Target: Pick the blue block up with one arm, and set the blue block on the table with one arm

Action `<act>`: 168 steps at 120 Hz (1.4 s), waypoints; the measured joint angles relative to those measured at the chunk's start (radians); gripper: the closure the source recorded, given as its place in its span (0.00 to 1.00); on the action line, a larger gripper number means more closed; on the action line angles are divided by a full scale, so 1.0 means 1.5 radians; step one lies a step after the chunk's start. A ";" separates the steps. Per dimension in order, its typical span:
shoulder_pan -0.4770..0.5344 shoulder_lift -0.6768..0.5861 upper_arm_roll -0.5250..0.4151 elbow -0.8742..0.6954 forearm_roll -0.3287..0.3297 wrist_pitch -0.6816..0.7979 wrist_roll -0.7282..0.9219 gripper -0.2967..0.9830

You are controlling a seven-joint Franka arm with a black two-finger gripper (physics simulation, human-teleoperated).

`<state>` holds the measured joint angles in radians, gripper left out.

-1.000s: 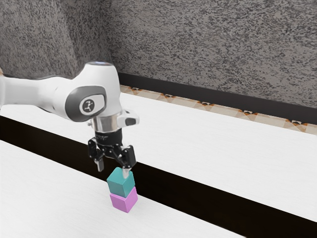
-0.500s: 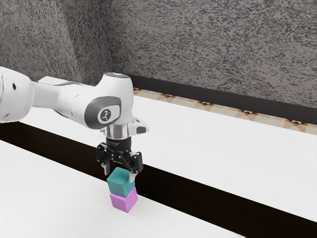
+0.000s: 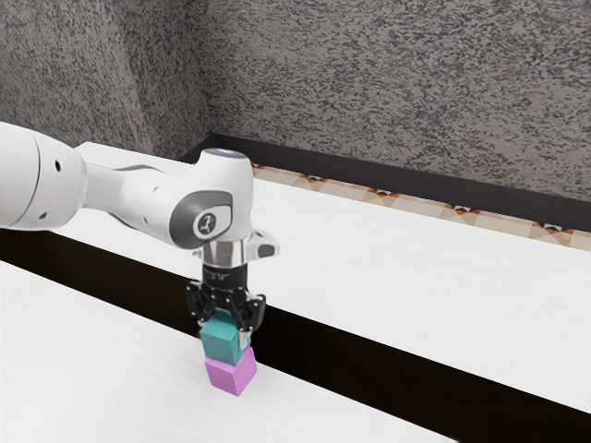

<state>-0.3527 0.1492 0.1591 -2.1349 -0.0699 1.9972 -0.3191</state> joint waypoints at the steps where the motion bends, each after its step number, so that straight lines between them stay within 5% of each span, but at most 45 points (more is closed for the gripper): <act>1: 0.000 0.000 0.000 0.001 0.000 0.000 0.000 0.47; 49: 0.064 0.013 0.073 0.032 0.015 -0.007 0.007 0.52; 90: 0.097 0.090 0.074 0.033 0.010 -0.007 0.018 0.53; 123: 0.098 0.093 0.075 0.033 0.002 -0.006 0.034 0.32; 168: 0.093 0.017 0.077 0.128 0.044 -0.051 0.052 0.25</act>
<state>-0.2126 0.1746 0.2749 -1.9425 -0.0042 1.9213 -0.2414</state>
